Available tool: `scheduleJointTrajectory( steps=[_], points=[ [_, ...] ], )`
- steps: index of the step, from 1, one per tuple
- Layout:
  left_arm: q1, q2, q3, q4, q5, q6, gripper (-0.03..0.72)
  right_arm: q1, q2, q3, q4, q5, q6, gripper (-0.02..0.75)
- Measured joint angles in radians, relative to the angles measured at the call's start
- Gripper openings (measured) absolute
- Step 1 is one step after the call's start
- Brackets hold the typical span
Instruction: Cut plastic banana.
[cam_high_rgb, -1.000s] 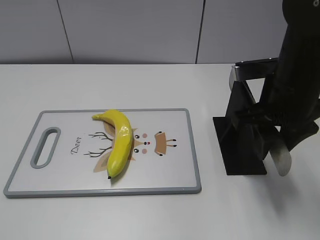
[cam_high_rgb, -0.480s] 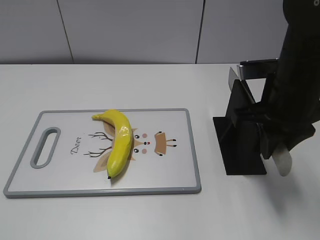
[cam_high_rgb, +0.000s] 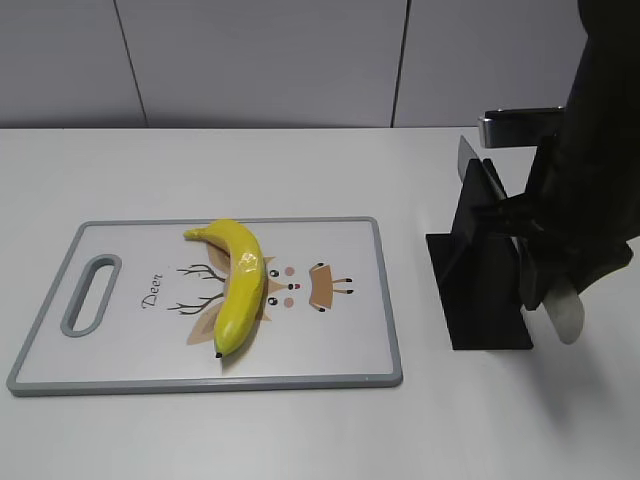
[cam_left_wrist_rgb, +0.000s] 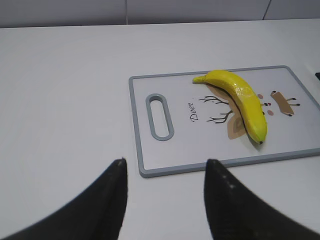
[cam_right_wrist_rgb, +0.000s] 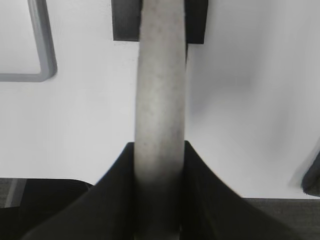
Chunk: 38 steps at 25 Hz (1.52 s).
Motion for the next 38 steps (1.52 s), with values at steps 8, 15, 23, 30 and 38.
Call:
scheduleJointTrajectory(
  steps=[8, 15, 23, 30, 38],
  points=[
    [0.0, 0.0, 0.0, 0.0, 0.0, 0.0, 0.477, 0.0, -0.084, 0.0, -0.015, -0.015, 0.011, 0.169],
    [0.0, 0.0, 0.0, 0.0, 0.0, 0.0, 0.477, 0.0, -0.172, 0.0, -0.015, -0.012, 0.014, 0.169],
    [0.0, 0.0, 0.0, 0.0, 0.0, 0.0, 0.477, 0.0, -0.243, 0.0, -0.022, -0.032, 0.02, 0.167],
    [0.0, 0.0, 0.0, 0.0, 0.0, 0.0, 0.477, 0.0, -0.266, -0.004, -0.051, -0.057, 0.022, 0.167],
    [0.0, 0.0, 0.0, 0.0, 0.0, 0.0, 0.477, 0.0, -0.267, -0.109, -0.093, -0.054, 0.023, 0.167]
  ],
)
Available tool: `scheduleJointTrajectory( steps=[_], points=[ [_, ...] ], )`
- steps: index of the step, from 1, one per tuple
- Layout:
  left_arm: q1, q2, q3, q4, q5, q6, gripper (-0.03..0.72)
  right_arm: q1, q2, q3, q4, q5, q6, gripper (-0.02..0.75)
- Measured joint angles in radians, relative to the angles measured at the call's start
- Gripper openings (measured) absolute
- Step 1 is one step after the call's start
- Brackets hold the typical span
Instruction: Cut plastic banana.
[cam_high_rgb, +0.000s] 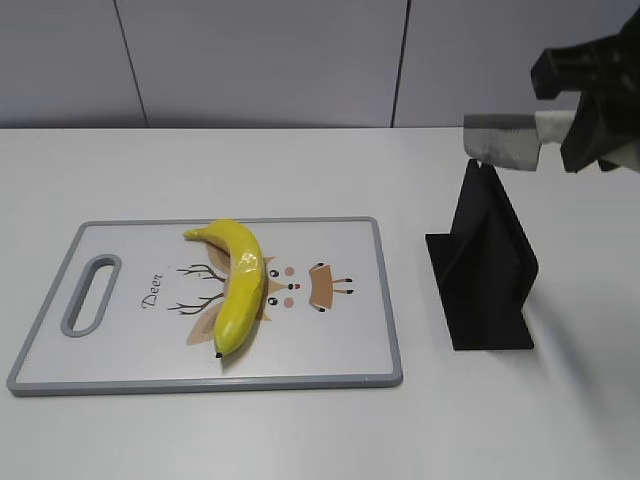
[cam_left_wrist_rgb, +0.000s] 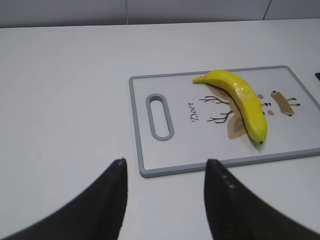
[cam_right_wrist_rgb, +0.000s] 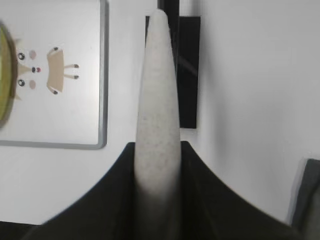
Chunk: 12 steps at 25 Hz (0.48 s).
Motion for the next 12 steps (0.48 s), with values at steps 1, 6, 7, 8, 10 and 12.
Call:
scheduleJointTrajectory(
  steps=[1, 6, 7, 8, 10, 12],
  points=[
    [0.0, 0.0, 0.0, 0.0, 0.0, 0.0, 0.477, 0.0, 0.0, -0.022, -0.004, 0.001, 0.0, 0.167],
    [0.0, 0.0, 0.0, 0.0, 0.0, 0.0, 0.477, 0.0, -0.001, -0.122, -0.047, 0.043, -0.001, 0.167],
    [0.0, 0.0, 0.0, 0.0, 0.0, 0.0, 0.477, 0.0, -0.001, -0.139, -0.053, 0.052, -0.001, 0.167],
    [0.0, 0.0, 0.0, 0.0, 0.0, 0.0, 0.477, 0.0, -0.001, -0.159, -0.056, 0.057, -0.001, 0.167],
    [0.0, 0.0, 0.0, 0.0, 0.0, 0.0, 0.477, 0.0, -0.001, -0.197, -0.057, 0.061, -0.001, 0.167],
    [0.0, 0.0, 0.0, 0.0, 0.0, 0.0, 0.477, 0.0, -0.001, -0.229, -0.057, 0.065, -0.009, 0.167]
  ],
)
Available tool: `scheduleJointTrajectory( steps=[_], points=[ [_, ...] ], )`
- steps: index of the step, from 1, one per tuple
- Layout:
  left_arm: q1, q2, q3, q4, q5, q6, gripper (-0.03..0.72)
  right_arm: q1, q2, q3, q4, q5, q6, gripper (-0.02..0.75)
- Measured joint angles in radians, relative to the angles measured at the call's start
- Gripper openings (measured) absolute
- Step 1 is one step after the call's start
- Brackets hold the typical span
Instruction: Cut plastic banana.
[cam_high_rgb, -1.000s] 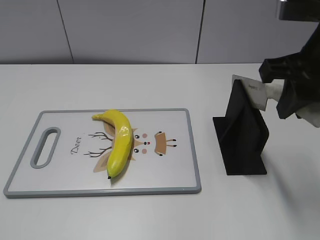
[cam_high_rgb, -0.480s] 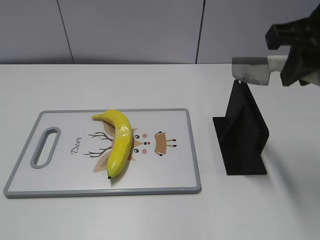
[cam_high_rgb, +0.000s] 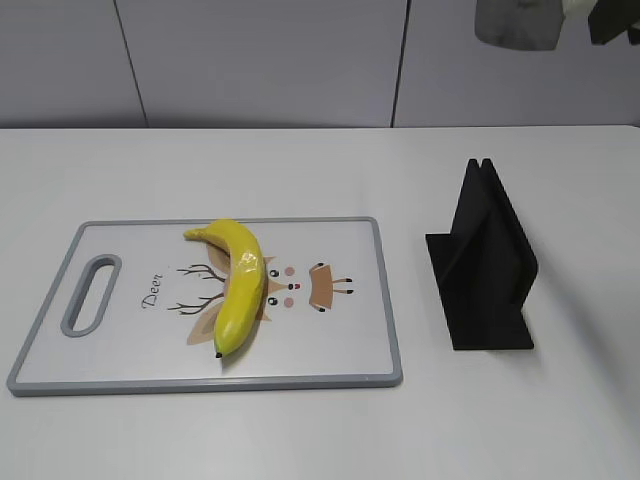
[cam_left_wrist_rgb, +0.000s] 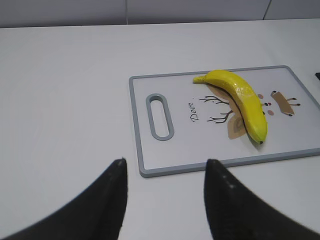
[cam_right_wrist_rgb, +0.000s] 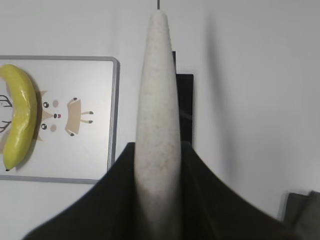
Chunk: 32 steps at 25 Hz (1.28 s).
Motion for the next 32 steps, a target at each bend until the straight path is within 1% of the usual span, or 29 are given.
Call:
scheduleJointTrajectory(
  steps=[8, 20, 21, 23, 27, 29, 32],
  points=[
    [0.0, 0.0, 0.0, 0.0, 0.0, 0.0, 0.475, 0.0, -0.001, -0.095, -0.001, 0.02, -0.079, 0.167],
    [0.0, 0.0, 0.0, -0.002, 0.0, 0.0, 0.469, 0.0, -0.001, -0.1, -0.001, 0.003, -0.107, 0.167],
    [0.0, 0.0, 0.0, -0.003, 0.0, 0.0, 0.468, 0.0, -0.001, -0.1, 0.0, -0.01, -0.147, 0.167],
    [0.0, 0.005, 0.0, -0.01, -0.001, 0.0, 0.467, 0.0, -0.001, -0.1, 0.011, -0.043, -0.3, 0.167],
    [0.0, 0.076, -0.018, -0.02, -0.026, 0.011, 0.465, 0.0, -0.001, -0.1, 0.103, -0.106, -0.624, 0.167],
    [0.0, 0.131, -0.042, -0.031, -0.064, 0.052, 0.465, 0.0, -0.001, -0.1, 0.157, -0.124, -0.737, 0.167],
    [0.0, 0.237, -0.082, -0.074, -0.147, 0.162, 0.461, 0.0, 0.007, -0.1, 0.218, -0.161, -0.874, 0.167]
  ],
)
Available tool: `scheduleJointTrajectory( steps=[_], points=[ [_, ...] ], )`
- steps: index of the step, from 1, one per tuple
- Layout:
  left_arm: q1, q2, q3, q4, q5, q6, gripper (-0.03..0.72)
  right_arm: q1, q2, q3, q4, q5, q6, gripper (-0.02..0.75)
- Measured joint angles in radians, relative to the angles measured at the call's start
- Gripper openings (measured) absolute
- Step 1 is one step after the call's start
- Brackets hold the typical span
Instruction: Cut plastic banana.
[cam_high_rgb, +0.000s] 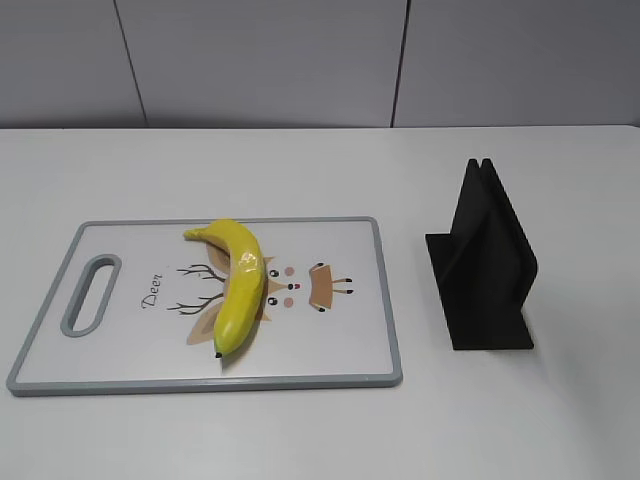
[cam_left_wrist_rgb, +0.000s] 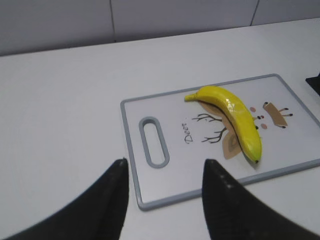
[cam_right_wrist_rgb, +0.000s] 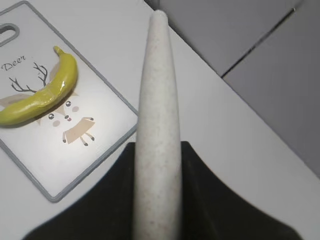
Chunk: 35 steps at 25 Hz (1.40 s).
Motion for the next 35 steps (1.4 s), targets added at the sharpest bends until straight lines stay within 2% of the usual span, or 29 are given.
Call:
scheduleJointTrajectory(
  steps=[4, 8, 15, 17, 20, 24, 30, 35],
  points=[
    [0.0, 0.159, -0.064, -0.084, -0.055, 0.197, 0.458, 0.0, 0.044, -0.001, 0.097, -0.009, -0.213, 0.167],
    [0.0, 0.337, -0.155, -0.116, -0.048, 0.366, 0.458, 0.0, 0.1, -0.001, 0.212, -0.002, -0.401, 0.167],
    [-0.004, 0.624, -0.403, -0.143, 0.058, 0.582, 0.5, -0.036, 0.195, -0.001, 0.382, 0.092, -0.583, 0.167],
    [-0.02, 0.705, -0.491, -0.165, 0.108, 0.628, 0.506, -0.061, 0.229, -0.001, 0.431, 0.1, -0.608, 0.167],
    [-0.077, 0.814, -0.606, -0.177, 0.174, 0.707, 0.507, -0.101, 0.282, -0.001, 0.509, 0.108, -0.656, 0.167],
    [-0.166, 0.955, -0.727, -0.118, 0.218, 0.752, 0.507, -0.133, 0.362, -0.001, 0.608, 0.131, -0.774, 0.167],
    [-0.284, 1.164, -0.89, 0.092, 0.297, 0.76, 0.51, -0.136, 0.479, -0.002, 0.653, 0.131, -0.952, 0.167],
    [-0.332, 1.292, -0.939, 0.114, 0.315, 0.766, 0.51, -0.137, 0.546, -0.002, 0.707, 0.131, -1.074, 0.166]
  ],
)
